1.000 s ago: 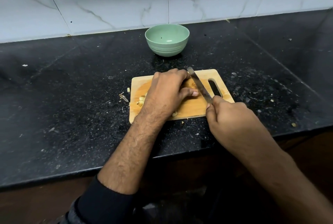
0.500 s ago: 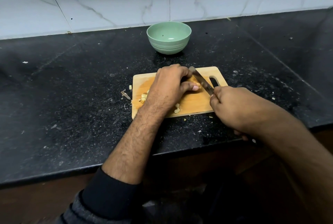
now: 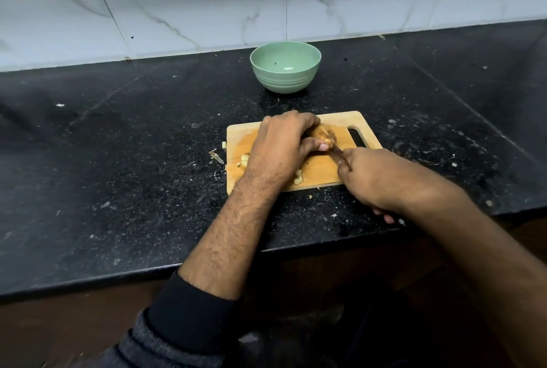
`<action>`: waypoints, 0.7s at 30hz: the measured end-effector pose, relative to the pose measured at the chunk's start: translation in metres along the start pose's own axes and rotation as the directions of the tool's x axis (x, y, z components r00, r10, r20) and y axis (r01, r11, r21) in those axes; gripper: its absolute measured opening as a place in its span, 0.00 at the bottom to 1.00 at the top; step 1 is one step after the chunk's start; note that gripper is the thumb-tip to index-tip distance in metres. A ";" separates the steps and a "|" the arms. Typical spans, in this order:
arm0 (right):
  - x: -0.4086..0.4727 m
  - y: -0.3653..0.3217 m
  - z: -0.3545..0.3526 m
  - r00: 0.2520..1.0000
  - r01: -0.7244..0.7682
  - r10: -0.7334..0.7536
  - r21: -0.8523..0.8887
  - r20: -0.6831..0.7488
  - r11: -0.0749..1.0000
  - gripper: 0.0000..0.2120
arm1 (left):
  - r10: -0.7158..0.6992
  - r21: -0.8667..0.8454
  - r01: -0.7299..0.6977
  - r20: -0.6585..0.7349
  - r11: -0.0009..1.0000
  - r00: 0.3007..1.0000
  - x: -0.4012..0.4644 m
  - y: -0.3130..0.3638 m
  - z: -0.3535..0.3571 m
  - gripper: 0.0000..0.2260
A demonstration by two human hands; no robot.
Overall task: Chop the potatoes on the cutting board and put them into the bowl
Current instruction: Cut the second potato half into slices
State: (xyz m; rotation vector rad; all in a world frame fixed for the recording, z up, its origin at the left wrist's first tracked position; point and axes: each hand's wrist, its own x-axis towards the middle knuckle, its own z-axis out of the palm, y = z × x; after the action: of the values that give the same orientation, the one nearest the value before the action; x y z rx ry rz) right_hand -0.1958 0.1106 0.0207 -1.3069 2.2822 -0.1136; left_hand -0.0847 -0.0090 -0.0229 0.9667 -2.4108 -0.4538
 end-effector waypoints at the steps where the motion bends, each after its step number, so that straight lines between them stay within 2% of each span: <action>1: -0.007 0.003 0.002 1.000 -0.012 0.013 -0.020 0.011 1.000 0.15 | 0.013 0.026 -0.013 0.004 1.000 1.000 0.000 0.000 0.000 0.21; 7: -0.044 0.017 0.006 0.998 -0.044 0.047 -0.039 0.053 0.998 0.16 | 0.044 0.149 -0.053 0.059 0.987 0.997 -0.001 -0.001 0.003 0.18; 11: -0.057 0.022 0.004 0.996 -0.045 0.046 -0.027 0.070 0.999 0.16 | 0.056 0.229 -0.072 0.076 0.971 0.995 -0.006 0.000 0.001 0.19; 15: -0.052 0.020 0.015 0.998 -0.058 0.059 -0.063 0.016 0.996 0.17 | 0.063 0.229 -0.075 0.057 0.971 0.996 -0.009 -0.004 -0.004 0.19; 21: -0.032 0.009 0.020 0.998 -0.027 0.022 -0.078 -0.060 0.997 0.13 | 0.106 0.199 -0.112 0.042 0.974 0.994 -0.011 -0.002 -0.006 0.22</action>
State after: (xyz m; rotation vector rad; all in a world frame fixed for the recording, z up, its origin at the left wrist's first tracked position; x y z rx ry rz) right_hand -0.1806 0.1458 0.0131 -1.3306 2.3733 -0.0551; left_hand -0.0734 -0.0034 -0.0230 0.9100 -2.5604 -0.1889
